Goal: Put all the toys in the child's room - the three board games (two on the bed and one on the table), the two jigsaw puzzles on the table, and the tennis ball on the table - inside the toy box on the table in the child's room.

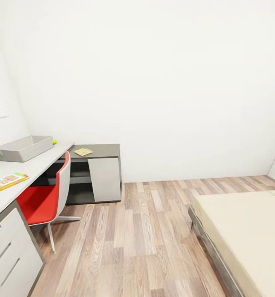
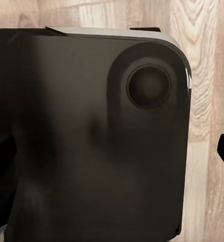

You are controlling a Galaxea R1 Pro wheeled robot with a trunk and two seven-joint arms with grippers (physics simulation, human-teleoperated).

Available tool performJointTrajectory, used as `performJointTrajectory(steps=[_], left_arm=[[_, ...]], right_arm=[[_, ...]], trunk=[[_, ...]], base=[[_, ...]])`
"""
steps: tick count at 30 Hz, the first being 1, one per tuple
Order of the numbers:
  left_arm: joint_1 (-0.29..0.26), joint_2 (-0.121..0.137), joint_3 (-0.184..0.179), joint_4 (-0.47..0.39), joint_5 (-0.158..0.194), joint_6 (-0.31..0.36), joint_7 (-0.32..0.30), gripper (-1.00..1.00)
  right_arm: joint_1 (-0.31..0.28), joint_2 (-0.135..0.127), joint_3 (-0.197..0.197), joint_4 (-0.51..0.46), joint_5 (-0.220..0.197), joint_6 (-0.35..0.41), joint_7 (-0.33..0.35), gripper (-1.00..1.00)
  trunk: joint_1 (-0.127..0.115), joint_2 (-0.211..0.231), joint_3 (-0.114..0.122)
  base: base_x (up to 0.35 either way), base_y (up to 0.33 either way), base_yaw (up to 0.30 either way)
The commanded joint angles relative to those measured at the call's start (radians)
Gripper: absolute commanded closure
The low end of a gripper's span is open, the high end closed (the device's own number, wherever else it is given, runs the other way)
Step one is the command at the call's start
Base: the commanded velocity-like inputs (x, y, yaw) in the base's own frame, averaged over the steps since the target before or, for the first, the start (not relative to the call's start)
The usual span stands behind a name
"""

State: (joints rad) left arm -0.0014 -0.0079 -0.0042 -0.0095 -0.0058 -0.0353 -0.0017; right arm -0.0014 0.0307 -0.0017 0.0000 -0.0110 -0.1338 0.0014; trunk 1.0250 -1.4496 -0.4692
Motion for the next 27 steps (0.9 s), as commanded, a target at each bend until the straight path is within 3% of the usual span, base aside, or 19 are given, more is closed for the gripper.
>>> performJointTrajectory(steps=[1, 9, 27], left_arm=[[0.0, 0.001, -0.001, 0.0, -0.001, -0.003, 0.0, -1.0], [0.0, 0.002, 0.0, -0.001, -0.002, -0.005, 0.0, -1.0], [0.0, 0.002, -0.002, -0.001, -0.003, -0.021, 0.0, -1.0]], right_arm=[[0.0, 0.0, 0.0, 0.0, -0.001, -0.003, 0.0, -1.0], [0.0, 0.0, 0.0, 0.0, -0.001, -0.003, 0.0, -1.0], [0.0, -0.003, 0.0, 0.0, 0.002, -0.004, 0.0, -1.0]], trunk=[[0.0, 0.0, -0.001], [0.0, 0.0, -0.001], [-0.069, 0.126, 0.056]], base=[[0.0, 0.0, -0.036], [0.0, 0.0, -0.01], [0.0, 0.0, 0.0]])
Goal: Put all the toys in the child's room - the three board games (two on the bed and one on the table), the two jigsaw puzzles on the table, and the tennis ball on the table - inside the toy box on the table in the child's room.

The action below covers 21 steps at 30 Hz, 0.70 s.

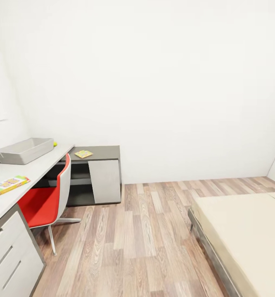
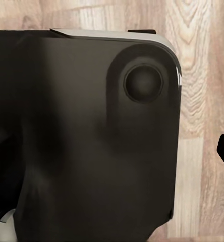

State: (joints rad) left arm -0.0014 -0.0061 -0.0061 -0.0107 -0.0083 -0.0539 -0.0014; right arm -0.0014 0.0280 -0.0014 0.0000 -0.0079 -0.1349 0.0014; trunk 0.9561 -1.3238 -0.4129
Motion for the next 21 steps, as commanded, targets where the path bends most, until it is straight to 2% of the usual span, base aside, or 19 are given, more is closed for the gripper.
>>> performJointTrajectory(steps=[1, 13, 21], left_arm=[[0.0, 0.0, 0.0, 0.0, -0.001, -0.003, 0.0, -1.0], [0.0, 0.003, 0.003, -0.001, -0.001, -0.003, 0.0, -1.0], [0.0, 0.028, 0.004, -0.035, 0.0, -0.004, 0.0, -1.0]], right_arm=[[0.0, 0.0, 0.0, 0.0, -0.001, -0.003, 0.0, -1.0], [0.0, -0.001, 0.0, 0.0, 0.0, -0.003, 0.0, -1.0], [0.0, 0.003, -0.003, 0.0, -0.002, -0.003, 0.0, -1.0]], trunk=[[-0.004, 0.007, 0.002], [-0.05, 0.091, 0.04], [-0.081, 0.147, 0.065]], base=[[0.0, 0.0, 0.0], [0.0, 0.0, 0.0], [0.0, 0.0, 0.0]])
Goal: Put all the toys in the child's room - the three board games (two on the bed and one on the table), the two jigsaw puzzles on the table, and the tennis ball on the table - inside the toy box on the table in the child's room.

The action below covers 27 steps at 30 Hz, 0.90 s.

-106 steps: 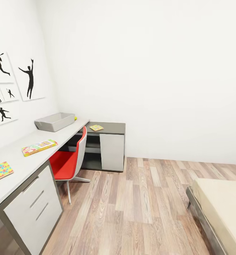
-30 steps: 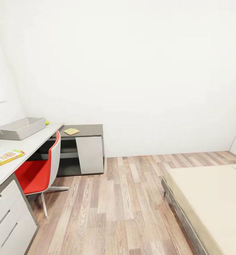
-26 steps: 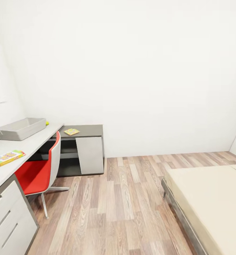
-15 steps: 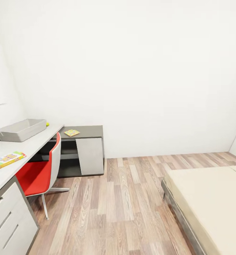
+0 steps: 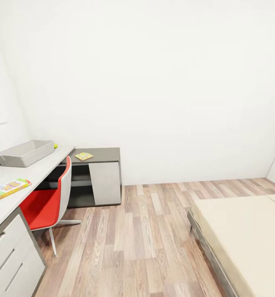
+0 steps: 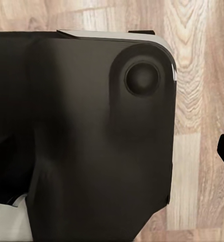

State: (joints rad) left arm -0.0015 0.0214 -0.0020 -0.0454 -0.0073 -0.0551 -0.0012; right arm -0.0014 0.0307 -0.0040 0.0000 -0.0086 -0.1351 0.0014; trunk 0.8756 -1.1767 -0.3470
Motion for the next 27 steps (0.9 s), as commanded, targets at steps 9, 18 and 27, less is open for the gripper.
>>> performJointTrajectory(steps=[9, 18, 27], left_arm=[[-0.001, 0.053, 0.004, -0.038, 0.0, -0.007, 0.0, -1.0], [-0.002, 0.071, 0.008, -0.059, 0.005, -0.008, 0.0, -1.0], [-0.004, 0.064, 0.012, -0.147, 0.01, -0.008, 0.0, -1.0]], right_arm=[[0.0, 0.014, 0.002, 0.0, 0.0, -0.001, 0.001, -1.0], [0.0, 0.015, 0.0, 0.0, -0.002, -0.003, 0.0, -1.0], [-0.006, 0.016, -0.052, -0.023, -0.026, 0.007, -0.002, -1.0]], trunk=[[-0.035, 0.063, 0.027], [-0.069, 0.126, 0.056], [-0.104, 0.189, 0.084]], base=[[0.0, 0.0, 0.0], [0.0, 0.0, 0.0], [0.0, 0.0, 0.0]])
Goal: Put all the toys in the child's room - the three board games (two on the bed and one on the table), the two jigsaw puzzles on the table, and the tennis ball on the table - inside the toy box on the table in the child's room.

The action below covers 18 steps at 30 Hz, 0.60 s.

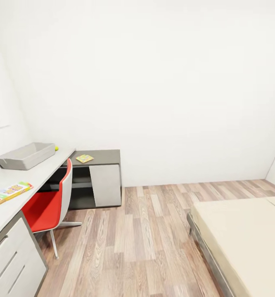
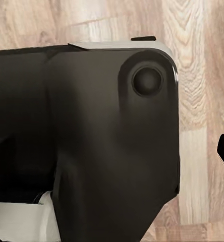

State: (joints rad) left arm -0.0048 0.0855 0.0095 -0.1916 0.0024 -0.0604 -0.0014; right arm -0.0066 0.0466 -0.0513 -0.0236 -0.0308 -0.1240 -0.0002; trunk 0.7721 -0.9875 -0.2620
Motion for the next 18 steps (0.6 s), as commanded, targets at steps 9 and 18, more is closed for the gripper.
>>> performJointTrajectory(steps=[9, 18], left_arm=[[-0.105, 0.002, 0.001, -0.12, 0.003, 0.017, -0.009, -1.0], [-0.295, 0.008, 0.004, -0.124, 0.038, 0.017, -0.002, -1.0]], right_arm=[[-0.092, 0.009, -0.038, -0.234, -0.012, 0.213, -0.039, -1.0], [-0.274, 0.054, -0.045, -0.303, -0.057, 0.355, -0.219, -1.0]], trunk=[[-0.035, 0.062, 0.027], [-0.069, 0.125, 0.055]], base=[[0.0, 0.0, 0.0], [0.0, 0.0, 0.0]])
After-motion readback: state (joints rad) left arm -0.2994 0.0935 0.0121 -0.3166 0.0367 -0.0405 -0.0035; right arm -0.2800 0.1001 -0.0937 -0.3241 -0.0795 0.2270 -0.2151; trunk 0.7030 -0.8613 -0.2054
